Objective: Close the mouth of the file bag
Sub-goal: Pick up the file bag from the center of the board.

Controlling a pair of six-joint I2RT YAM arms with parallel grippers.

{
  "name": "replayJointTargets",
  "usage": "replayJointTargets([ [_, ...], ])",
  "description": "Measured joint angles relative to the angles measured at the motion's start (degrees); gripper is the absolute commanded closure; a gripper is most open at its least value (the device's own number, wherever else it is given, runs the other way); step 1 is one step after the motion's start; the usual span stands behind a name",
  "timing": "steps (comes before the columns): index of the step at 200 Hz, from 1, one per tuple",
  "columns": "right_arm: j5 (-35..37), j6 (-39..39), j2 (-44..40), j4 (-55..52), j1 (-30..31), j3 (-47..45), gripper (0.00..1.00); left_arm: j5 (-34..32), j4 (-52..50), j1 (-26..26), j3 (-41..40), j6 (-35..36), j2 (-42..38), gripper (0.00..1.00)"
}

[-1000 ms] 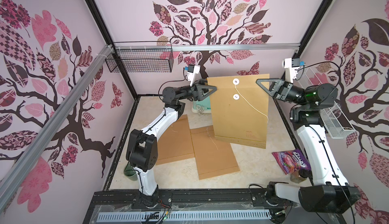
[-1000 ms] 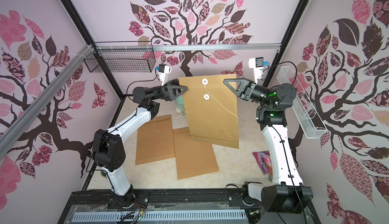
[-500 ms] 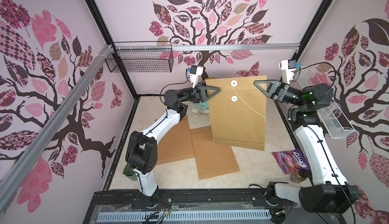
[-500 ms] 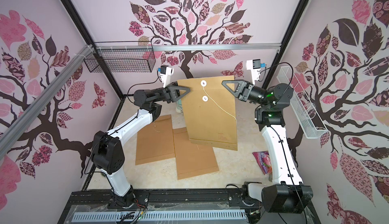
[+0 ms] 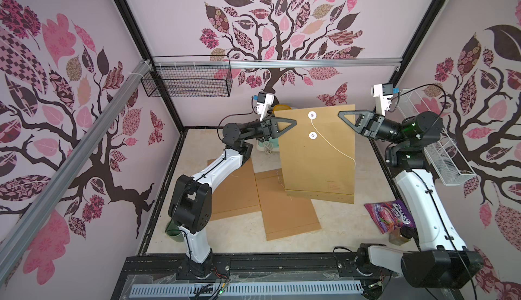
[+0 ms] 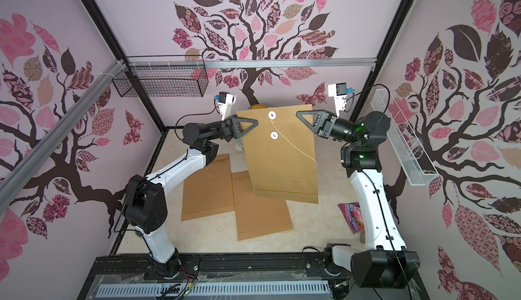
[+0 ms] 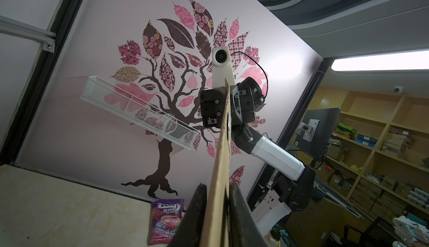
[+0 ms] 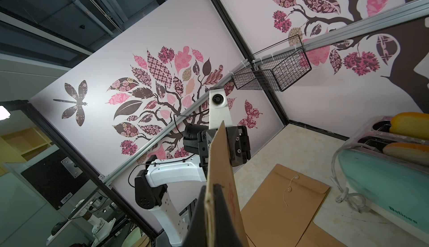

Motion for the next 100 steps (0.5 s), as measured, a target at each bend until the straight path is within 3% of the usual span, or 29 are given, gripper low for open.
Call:
replayJointTargets([
  [13, 0.02, -0.55, -0.07, -0.63, 0.0, 0.0, 1.0, -0.07, 0.09, 0.0, -0.09, -0.15, -0.13, 0.88],
  [55, 0.31, -1.99, -0.42, -1.64, 0.0, -0.02, 1.0, -0.2, 0.5, 0.0, -1.03, -0.52, -1.57, 0.91],
  [66, 0.46, -2.29, -0.48, -1.77, 0.0, -0.11, 1.0, -0.17, 0.66, 0.0, -1.27, -0.68, -1.95, 1.0],
  [74, 0.61, -2.6, -0.48, -2.01, 0.0, -0.11, 1.0, -0.15, 0.81, 0.0, -1.31, -0.94, -2.08, 1.0],
  [100, 1.25, -5.01, -0.59, -4.57, 0.0, -0.11, 0.84, 0.15, 0.79, 0.02, -1.42, -1.44, -2.32, 1.0],
])
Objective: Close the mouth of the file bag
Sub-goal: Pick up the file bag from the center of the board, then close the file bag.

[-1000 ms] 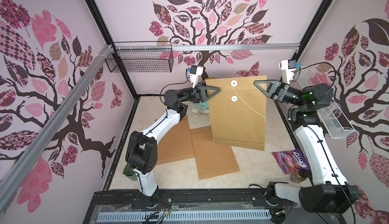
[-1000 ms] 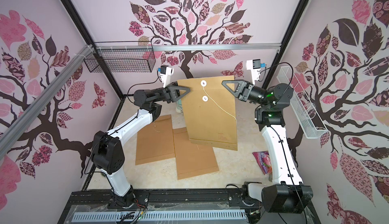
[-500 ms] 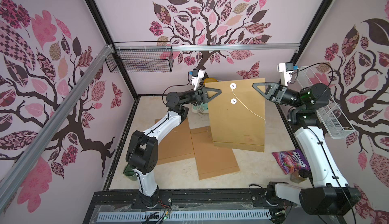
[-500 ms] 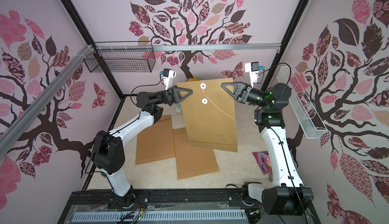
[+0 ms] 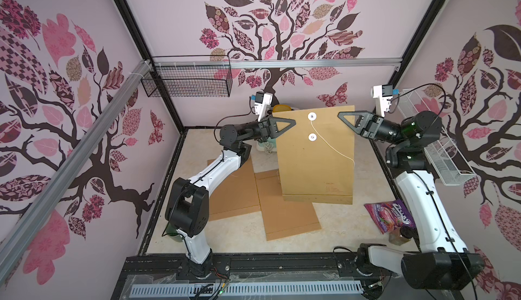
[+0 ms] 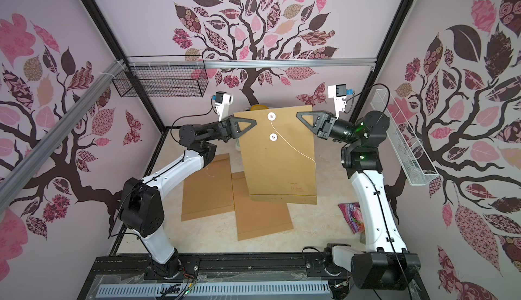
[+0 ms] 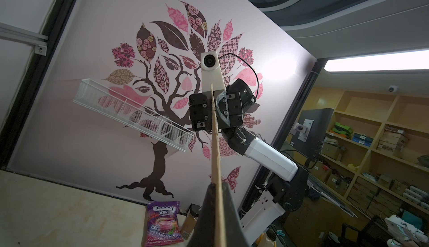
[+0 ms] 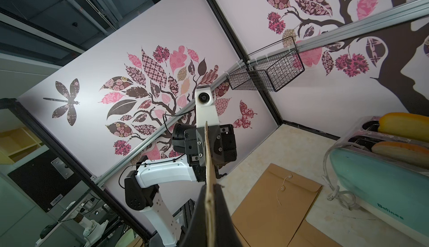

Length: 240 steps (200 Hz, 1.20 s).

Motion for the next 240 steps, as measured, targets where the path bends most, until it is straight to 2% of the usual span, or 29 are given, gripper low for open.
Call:
replayJointTargets([
  [2, 0.09, -0.22, -0.07, -0.55, -0.02, -0.02, 0.8, 0.0, -0.02, 0.04, -0.02, -0.07, 0.0, 1.0],
  [40, 1.81, -6.67, -1.33, -8.52, 0.0, -0.55, 0.49, -0.57, -1.33, 1.05, -0.07, -0.68, 0.0, 1.0],
  [64, 4.37, -11.63, -2.1, -16.15, 0.0, 0.02, 0.41, -1.75, -2.16, 2.05, -0.57, -1.55, -0.17, 1.0],
  [84, 8.59, -16.22, -3.56, -22.23, 0.0, 0.13, 0.37, -2.78, -7.19, 2.43, -2.08, 0.04, -1.2, 1.0],
  [115, 16.33, -23.5, -8.55, -28.59, 0.0, -1.01, 0.37, -3.72, -21.44, 1.79, -4.59, 7.1, -5.51, 1.0],
  [160, 21.49, -33.38, -14.45, -38.21, 0.0, -1.33, 0.38, -6.95, -39.45, 0.57, -5.03, 14.78, -11.3, 1.0],
  [194, 21.42, -36.06, -17.14, -39.91, 0.0, -5.35, 0.4, -8.07, -42.64, 0.87, -5.03, 9.62, -10.1, 1.0],
  [240, 16.79, -38.01, -12.81, -40.15, 0.0, -7.13, 0.39, -8.81, -46.31, 1.46, -5.25, 4.55, -9.31, 1.0],
])
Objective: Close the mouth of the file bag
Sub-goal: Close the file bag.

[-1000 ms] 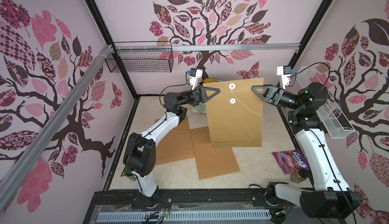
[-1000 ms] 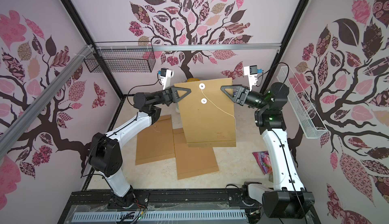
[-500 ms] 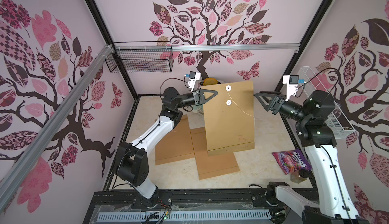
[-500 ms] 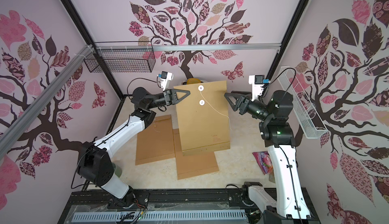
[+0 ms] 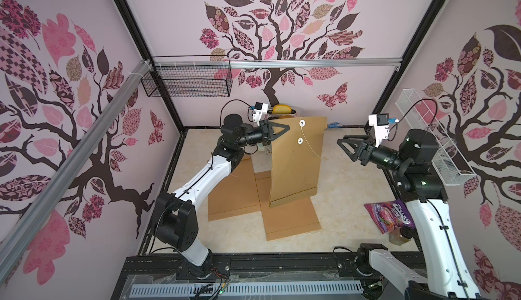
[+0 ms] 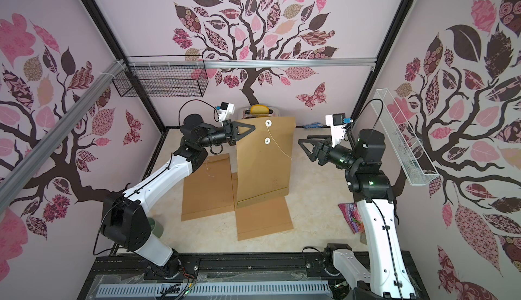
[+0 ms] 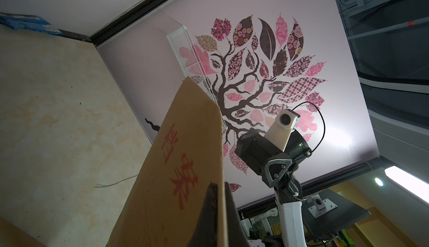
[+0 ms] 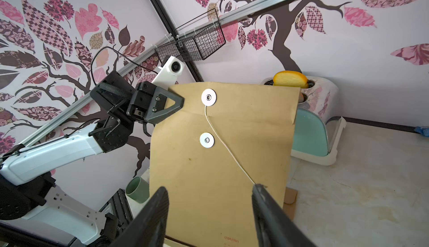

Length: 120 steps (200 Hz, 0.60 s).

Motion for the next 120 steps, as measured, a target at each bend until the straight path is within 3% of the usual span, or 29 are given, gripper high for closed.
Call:
replayJointTargets([
  [41, -0.7, -2.08, 0.98, 7.06, 0.92, -5.7, 0.4, -0.37, -0.22, 0.0, -0.2, -2.32, -0.33, 1.0],
  [87, 1.18, -13.68, 4.31, 8.28, 10.47, -4.87, 0.39, -0.72, -0.46, -0.02, -0.46, -3.82, -1.95, 1.0],
  [120, -0.28, -15.76, 5.35, 16.15, 11.93, -6.08, 0.39, -0.81, -1.11, -0.76, -0.85, -3.74, -3.61, 1.0],
])
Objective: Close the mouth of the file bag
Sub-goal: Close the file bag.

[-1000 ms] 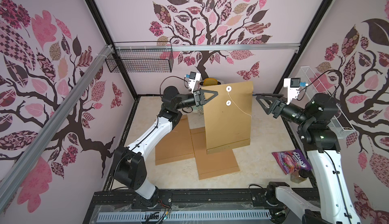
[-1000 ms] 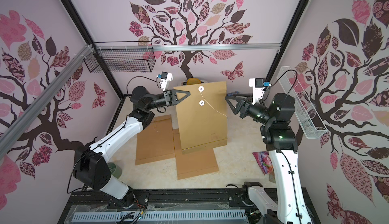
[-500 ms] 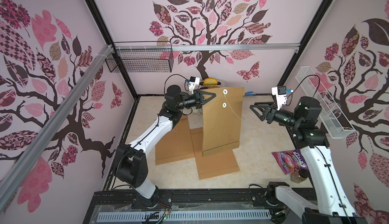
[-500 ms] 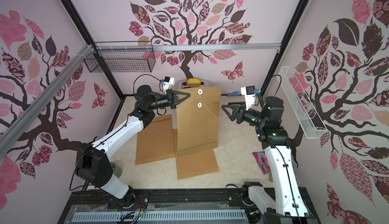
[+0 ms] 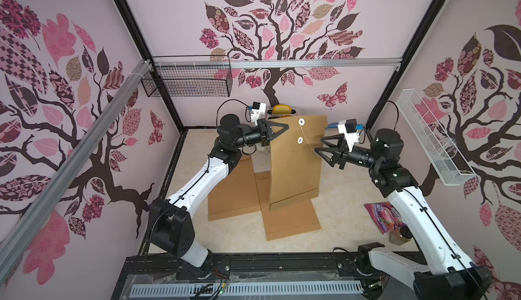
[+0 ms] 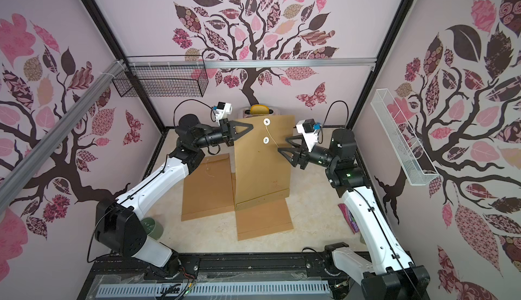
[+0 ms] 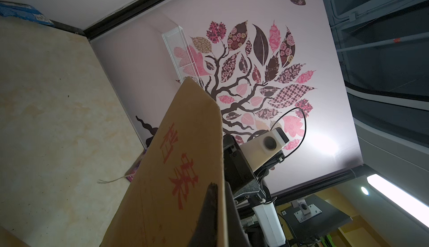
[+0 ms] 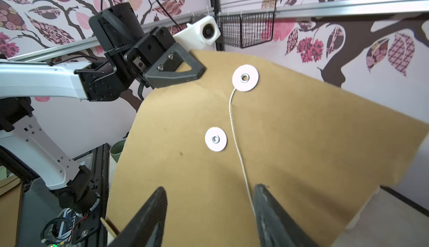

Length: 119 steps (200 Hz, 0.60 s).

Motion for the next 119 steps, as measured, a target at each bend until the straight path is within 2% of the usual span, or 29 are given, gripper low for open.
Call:
replayJointTargets([
  [43, -4.09, 1.77, 6.45, 5.68, 0.02, 4.17, 0.39, 0.02, -0.28, -1.33, -0.37, 0.02, -0.5, 1.0],
  [119, -9.66, 8.28, 10.62, 9.33, 0.31, 6.34, 0.4, 0.02, -0.13, -1.6, -0.37, -0.22, -0.5, 1.0],
])
